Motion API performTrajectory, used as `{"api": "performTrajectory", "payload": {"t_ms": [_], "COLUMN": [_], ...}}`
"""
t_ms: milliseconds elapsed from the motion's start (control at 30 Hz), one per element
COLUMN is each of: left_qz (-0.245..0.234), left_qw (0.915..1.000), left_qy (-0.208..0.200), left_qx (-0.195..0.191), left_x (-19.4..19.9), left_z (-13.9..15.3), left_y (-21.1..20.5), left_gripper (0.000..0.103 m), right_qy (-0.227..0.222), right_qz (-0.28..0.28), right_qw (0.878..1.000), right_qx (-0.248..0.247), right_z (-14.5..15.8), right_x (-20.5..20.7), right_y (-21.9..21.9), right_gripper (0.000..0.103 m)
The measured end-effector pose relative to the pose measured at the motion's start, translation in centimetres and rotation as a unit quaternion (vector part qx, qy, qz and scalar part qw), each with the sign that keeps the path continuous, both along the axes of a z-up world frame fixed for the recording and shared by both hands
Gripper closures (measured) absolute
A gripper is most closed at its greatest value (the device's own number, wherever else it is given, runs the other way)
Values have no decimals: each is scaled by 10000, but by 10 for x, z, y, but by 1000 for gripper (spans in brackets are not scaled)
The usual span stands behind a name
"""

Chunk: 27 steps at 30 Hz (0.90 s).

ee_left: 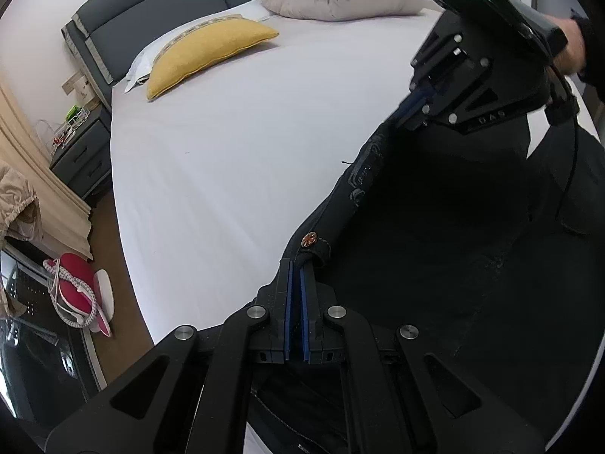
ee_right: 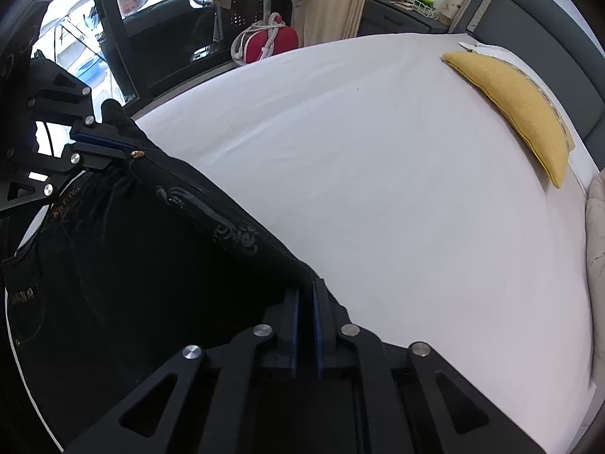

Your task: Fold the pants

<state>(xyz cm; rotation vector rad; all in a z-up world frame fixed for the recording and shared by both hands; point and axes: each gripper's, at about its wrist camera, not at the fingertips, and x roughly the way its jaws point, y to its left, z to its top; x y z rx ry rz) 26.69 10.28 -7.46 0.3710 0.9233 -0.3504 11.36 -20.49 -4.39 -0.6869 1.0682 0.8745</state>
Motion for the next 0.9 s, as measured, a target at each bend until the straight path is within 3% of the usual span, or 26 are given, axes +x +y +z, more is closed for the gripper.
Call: {"api": "performTrajectory", "payload": {"t_ms": [233, 467, 567, 667, 733, 900], "left_qz": [112, -36, -228, -336, -443, -737], "left_qw": [9997, 9996, 9996, 9993, 9988, 9966], "left_qy": [-105, -159, -161, 110, 221, 312], "left_qx": [-195, -249, -77, -94, -45, 185], "left_x": [-23, -87, -126, -164, -184, -244], "left_z": [13, 22, 18, 5, -2, -15], "left_y": [1, -5, -14, -22, -33, -62], "left_gripper": [101, 101, 101, 101, 101, 101], "right_qy": [103, 74, -84, -552, -682, -1498], "right_qz": [-137, 91, 318, 721, 878, 1497], "right_qw": [9985, 9978, 9987, 9956, 9932, 9693], "right_qx": [528, 647, 376, -226, -353, -1251], "right_z": [8, 10, 10, 4, 5, -7], "right_x": [-35, -104, -138, -188, -215, -283], "right_y": [12, 7, -5, -17, -25, -26], "right_gripper": [97, 98, 98, 98, 98, 98]}}
